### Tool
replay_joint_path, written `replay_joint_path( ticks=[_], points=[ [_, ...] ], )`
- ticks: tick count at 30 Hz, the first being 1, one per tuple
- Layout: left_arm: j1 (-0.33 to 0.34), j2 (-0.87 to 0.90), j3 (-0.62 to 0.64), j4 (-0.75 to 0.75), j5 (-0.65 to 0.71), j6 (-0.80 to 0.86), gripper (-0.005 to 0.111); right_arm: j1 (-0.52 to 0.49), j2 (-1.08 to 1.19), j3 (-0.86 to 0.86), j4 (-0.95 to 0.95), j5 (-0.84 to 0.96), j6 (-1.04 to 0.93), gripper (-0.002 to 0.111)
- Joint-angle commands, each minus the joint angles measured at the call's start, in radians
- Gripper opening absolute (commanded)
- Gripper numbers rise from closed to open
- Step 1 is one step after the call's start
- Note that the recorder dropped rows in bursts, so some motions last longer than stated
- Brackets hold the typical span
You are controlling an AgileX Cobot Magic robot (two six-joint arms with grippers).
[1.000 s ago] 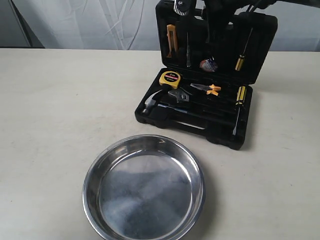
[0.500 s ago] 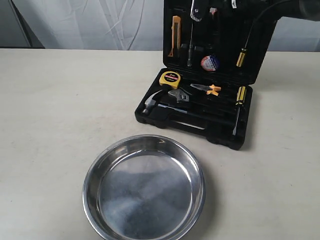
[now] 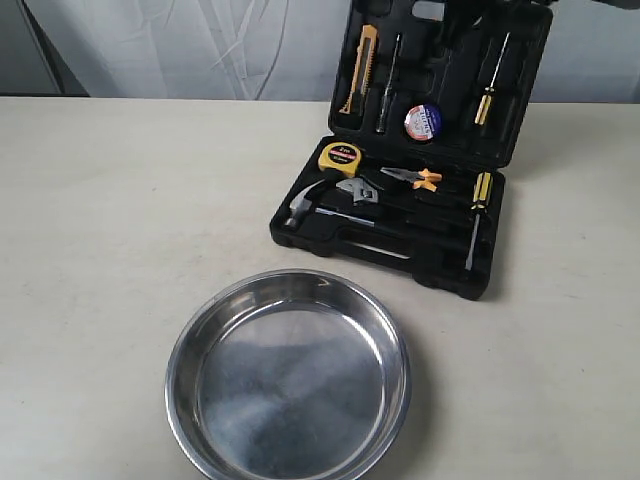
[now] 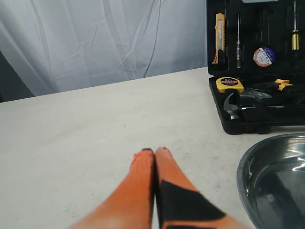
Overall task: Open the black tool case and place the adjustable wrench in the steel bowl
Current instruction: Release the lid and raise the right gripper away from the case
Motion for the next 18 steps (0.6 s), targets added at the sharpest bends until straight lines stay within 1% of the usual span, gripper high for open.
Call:
replay_joint_path(
  ticks=[1, 3, 5, 6, 7, 9, 12, 16, 18],
  points=[
    [-0.007, -0.004, 0.005, 0.0, -0.006, 0.0, 0.0, 0.001, -0.017, -0.056, 0.146, 0.115, 0.074, 0.038],
    [-0.007, -0.004, 0.005, 0.0, -0.006, 0.0, 0.0, 0.003, -0.019, -0.057, 0.217, 0.183, 0.074, 0.038],
    [-0.007, -0.004, 0.005, 0.0, -0.006, 0.0, 0.0, 0.01, -0.019, -0.057, 0.266, 0.264, 0.066, 0.033],
    [-0.007, -0.004, 0.005, 0.0, -0.006, 0.0, 0.0, 0.02, -0.019, -0.057, 0.296, 0.313, 0.055, 0.027],
    [-0.007, -0.004, 0.005, 0.0, -0.006, 0.0, 0.0, 0.024, -0.019, -0.057, 0.337, 0.357, 0.034, 0.019],
    [-0.007, -0.004, 0.005, 0.0, -0.006, 0.0, 0.0, 0.037, -0.019, -0.057, 0.457, 0.442, -0.052, -0.001],
    [-0.007, -0.004, 0.005, 0.0, -0.006, 0.0, 0.0, 0.057, -0.019, -0.057, 0.61, 0.559, -0.198, 0.0],
    [-0.007, -0.004, 0.005, 0.0, -0.006, 0.0, 0.0, 0.074, -0.019, -0.057, 0.76, 0.629, -0.29, -0.001],
    [-0.007, -0.004, 0.005, 0.0, -0.006, 0.0, 0.0, 0.076, -0.017, -0.057, 0.791, 0.669, -0.316, -0.001]
  ],
)
